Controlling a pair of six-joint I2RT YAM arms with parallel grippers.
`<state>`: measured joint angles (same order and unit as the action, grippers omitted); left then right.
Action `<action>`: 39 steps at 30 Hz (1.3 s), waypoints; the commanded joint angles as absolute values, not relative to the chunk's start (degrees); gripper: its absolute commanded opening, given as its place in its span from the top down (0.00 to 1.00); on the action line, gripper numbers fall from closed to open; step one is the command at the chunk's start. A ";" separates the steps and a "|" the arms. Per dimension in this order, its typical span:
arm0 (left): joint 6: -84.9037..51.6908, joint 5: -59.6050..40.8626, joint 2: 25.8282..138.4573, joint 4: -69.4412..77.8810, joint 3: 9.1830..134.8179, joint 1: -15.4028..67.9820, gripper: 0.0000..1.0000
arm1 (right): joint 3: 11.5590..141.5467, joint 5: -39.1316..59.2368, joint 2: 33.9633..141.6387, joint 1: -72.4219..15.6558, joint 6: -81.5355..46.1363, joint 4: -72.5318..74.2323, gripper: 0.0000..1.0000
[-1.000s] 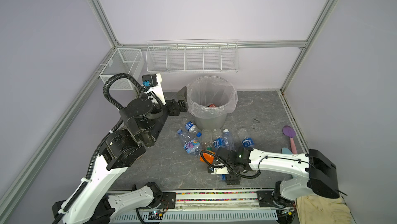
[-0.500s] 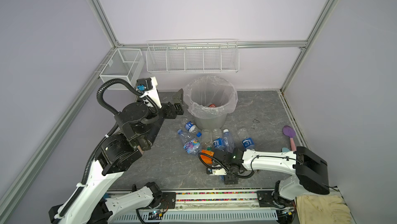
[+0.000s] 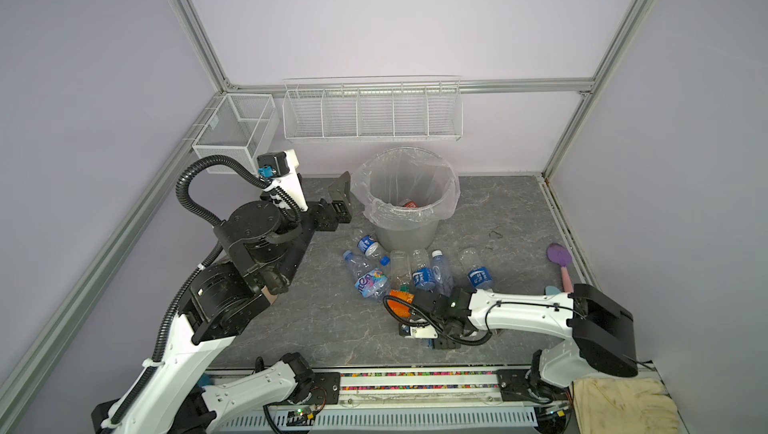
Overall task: Throw the plastic bottles in the bin
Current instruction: 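Close the right gripper on the blue-labelled water bottle near the robot, then lift the blue-labelled bottle with the right gripper and carry it over the bin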
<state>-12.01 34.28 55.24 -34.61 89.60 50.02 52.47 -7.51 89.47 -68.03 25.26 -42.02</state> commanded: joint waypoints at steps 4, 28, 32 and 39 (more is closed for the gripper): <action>-13.49 35.15 54.06 -35.46 88.71 50.34 0.03 | 54.73 -5.58 84.98 -68.14 24.34 -46.84 0.84; -17.50 36.26 50.85 -37.31 81.74 50.33 0.04 | 76.09 -8.87 65.06 -68.24 12.21 -46.80 0.93; -17.88 36.22 50.18 -37.54 81.00 50.30 0.04 | 76.16 -10.14 61.20 -68.21 9.73 -43.14 0.93; -19.13 36.26 48.81 -37.62 79.14 50.31 0.04 | 75.66 -18.53 54.83 -68.20 6.07 -37.73 0.93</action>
